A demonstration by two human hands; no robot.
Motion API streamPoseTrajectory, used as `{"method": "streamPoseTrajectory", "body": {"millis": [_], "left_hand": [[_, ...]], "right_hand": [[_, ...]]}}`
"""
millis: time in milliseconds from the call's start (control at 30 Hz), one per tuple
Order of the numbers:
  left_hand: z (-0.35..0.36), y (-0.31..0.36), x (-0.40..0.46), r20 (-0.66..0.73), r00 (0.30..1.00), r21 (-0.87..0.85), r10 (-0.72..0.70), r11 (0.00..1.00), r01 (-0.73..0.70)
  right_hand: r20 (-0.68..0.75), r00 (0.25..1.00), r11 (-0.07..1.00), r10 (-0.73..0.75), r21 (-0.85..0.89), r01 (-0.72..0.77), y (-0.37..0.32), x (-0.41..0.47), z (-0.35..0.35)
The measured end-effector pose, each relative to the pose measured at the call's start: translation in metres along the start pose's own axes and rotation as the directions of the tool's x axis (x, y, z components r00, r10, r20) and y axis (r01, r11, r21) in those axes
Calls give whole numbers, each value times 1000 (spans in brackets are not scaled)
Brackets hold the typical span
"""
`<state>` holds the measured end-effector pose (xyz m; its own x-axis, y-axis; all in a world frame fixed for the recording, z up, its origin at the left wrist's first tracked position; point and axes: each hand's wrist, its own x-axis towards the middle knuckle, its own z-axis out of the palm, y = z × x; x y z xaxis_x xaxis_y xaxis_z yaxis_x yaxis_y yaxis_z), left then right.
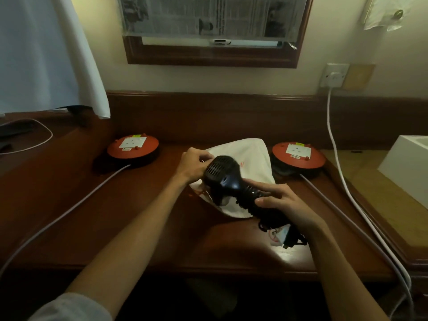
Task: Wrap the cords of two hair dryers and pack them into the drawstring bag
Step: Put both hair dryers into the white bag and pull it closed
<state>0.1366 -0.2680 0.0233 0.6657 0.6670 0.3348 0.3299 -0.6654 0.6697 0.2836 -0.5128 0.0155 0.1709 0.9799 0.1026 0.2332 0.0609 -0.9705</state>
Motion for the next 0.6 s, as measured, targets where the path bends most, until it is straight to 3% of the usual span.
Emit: {"method": "streamPoseTrajectory", "body": {"millis": [167,333,500,533,600], "left_hand": [[-5,6,-1,-34,998,-71,58,996,-60],[-11,13,-4,-31,999,-126,39,991,-43],[-14,10,-12,-52,997,-127,49,990,-55],[-15,8,-13,-58,997,-128,51,990,-58],[-14,6,-17,-53,996,-108,65,992,-70]], "right_hand": [[-44,999,897,-15,-442,-6,16,16,22],[-56,998,801,38,-595,-64,26,21,34],[-46,982,476,185,-870,-130,33,12,30],[-58,982,494,177,-858,-140,38,10,29],[-80,985,638,156,-752,-162,44,4,28]]}}
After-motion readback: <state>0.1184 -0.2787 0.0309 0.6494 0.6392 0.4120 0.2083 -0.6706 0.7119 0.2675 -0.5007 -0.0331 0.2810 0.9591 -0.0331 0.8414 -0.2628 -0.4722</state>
